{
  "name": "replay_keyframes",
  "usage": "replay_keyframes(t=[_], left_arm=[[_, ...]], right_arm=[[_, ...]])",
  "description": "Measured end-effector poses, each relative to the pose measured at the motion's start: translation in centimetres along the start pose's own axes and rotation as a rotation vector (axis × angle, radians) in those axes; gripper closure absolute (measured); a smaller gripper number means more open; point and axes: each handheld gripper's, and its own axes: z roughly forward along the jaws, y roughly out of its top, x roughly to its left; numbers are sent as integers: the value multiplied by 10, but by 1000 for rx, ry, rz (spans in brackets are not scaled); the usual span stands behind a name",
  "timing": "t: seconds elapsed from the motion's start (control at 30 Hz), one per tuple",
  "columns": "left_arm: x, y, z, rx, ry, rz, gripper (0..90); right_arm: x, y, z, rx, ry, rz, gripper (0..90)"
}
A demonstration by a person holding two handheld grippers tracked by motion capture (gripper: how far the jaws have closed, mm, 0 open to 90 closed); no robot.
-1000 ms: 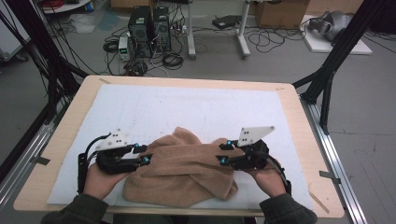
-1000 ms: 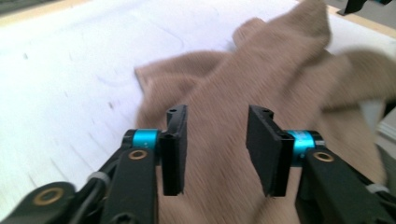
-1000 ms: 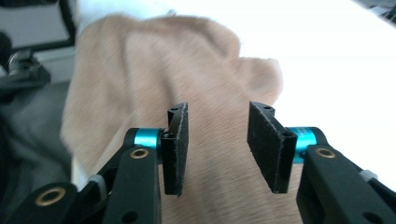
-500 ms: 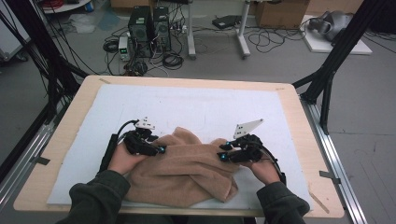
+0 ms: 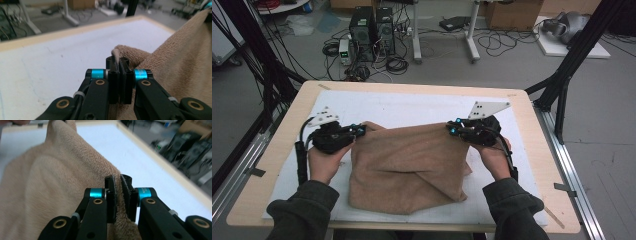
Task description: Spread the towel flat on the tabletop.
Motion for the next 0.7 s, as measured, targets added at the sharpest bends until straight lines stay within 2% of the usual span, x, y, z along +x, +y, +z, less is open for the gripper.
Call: replay_keyframes(t=[0.07,0.1,0.13,0.17,0.23,0.27,0.3,0.33,0.37,0.4,0.43,0.53,0.6,0.63,0.67,0.7], left_arm=[[-4,-10,-7,51,-9,12,871],[-6,-18,-10,81,-19,8,871],[-7,-28,-12,110,-29,5,871],[-8,-39,-14,135,-43,-10,871],[-11,-62,-16,192,-62,-34,871],[-13,-84,-18,233,-81,-68,871],[-13,-84,-18,233,-81,-68,871],[-14,-94,-19,253,-92,-83,871],[-14,-103,-20,266,-103,-96,872],[-15,-109,-22,272,-116,-111,872],[-17,-112,-22,277,-129,-120,872],[-23,-109,-21,293,-137,-89,870],[-24,-102,-21,294,-143,-70,780],[-24,-97,-22,286,-143,-73,725],[-24,-93,-23,272,-151,-73,725],[-23,-87,-24,259,-148,-69,661]], right_arm=[[13,-4,4,48,36,-36,829],[17,-10,8,78,52,-36,827],[17,-10,8,78,52,-36,827],[26,-27,16,118,79,-33,828],[34,-48,25,154,122,-1,829],[39,-58,29,177,136,8,829],[44,-67,31,189,150,12,830],[44,-67,31,189,150,12,830],[52,-84,32,197,179,34,831],[55,-90,30,181,189,58,831],[57,-94,28,167,199,76,831],[60,-96,25,168,199,75,830],[61,-93,23,169,219,78,800],[61,-90,21,167,221,71,776],[61,-90,21,167,221,71,776],[58,-84,16,147,230,73,726]])
